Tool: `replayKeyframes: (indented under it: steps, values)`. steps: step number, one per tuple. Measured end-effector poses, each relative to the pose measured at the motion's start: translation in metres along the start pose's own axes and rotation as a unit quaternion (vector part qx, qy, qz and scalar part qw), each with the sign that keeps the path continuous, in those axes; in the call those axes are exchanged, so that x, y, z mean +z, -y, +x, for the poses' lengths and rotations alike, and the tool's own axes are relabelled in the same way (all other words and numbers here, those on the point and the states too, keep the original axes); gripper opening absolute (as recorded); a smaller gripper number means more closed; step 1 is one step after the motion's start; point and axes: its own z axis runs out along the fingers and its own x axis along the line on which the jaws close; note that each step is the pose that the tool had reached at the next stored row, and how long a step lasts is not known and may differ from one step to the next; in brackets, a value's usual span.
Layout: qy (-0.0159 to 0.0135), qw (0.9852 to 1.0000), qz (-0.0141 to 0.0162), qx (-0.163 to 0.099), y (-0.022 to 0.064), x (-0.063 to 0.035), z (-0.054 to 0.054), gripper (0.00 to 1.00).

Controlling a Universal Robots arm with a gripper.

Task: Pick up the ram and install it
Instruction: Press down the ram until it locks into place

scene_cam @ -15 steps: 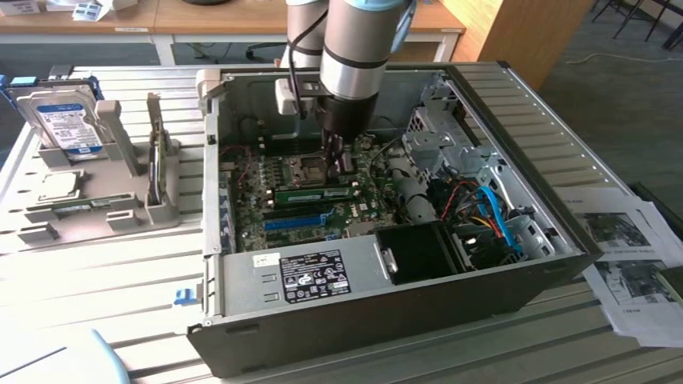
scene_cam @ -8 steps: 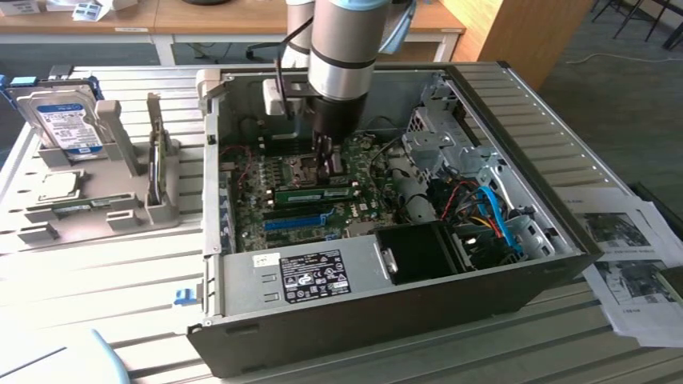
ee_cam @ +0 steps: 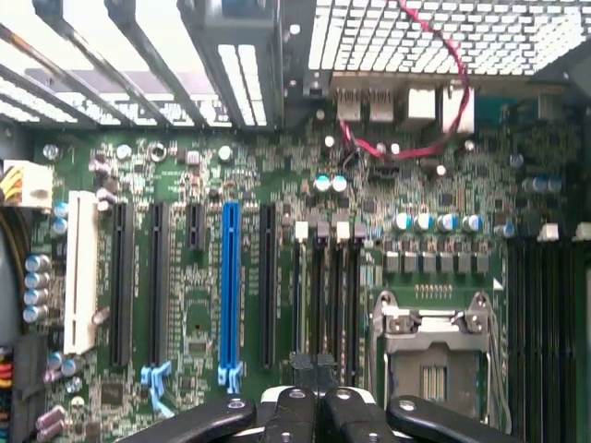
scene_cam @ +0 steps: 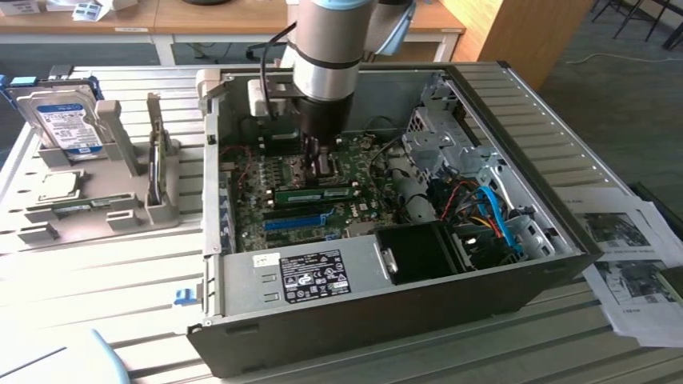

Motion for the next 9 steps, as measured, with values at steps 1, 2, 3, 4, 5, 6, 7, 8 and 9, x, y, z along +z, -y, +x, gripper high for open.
replayKeyframes:
  steps: [1, 2, 3, 4, 5, 6, 7, 8, 9]
  values:
    - [0.0000, 1.0000, 0.0000, 0.000, -0.0021, 0.0001, 0.000, 0.09]
    - [0.0000, 1.0000, 0.0000, 0.000, -0.0043, 0.0002, 0.000, 0.09]
    - [0.0000, 1.0000, 0.0000, 0.000, -0.0066, 0.0002, 0.000, 0.09]
    - [0.0000, 1.0000, 0.0000, 0.000, -0.0088, 0.0004, 0.000, 0.09]
    - [0.0000, 1.0000, 0.0000, 0.000, -0.0110, 0.0004, 0.000, 0.09]
    - [0.0000, 1.0000, 0.0000, 0.000, -0.0132, 0.0005, 0.000, 0.09]
    - [0.0000, 1.0000, 0.0000, 0.000, -0.0153, 0.0006, 0.000, 0.09]
    - [0.0000, 1.0000, 0.0000, 0.000, -0.0172, 0.0007, 0.000, 0.09]
    - [0.0000, 1.0000, 0.0000, 0.000, -0.0180, 0.0008, 0.000, 0.09]
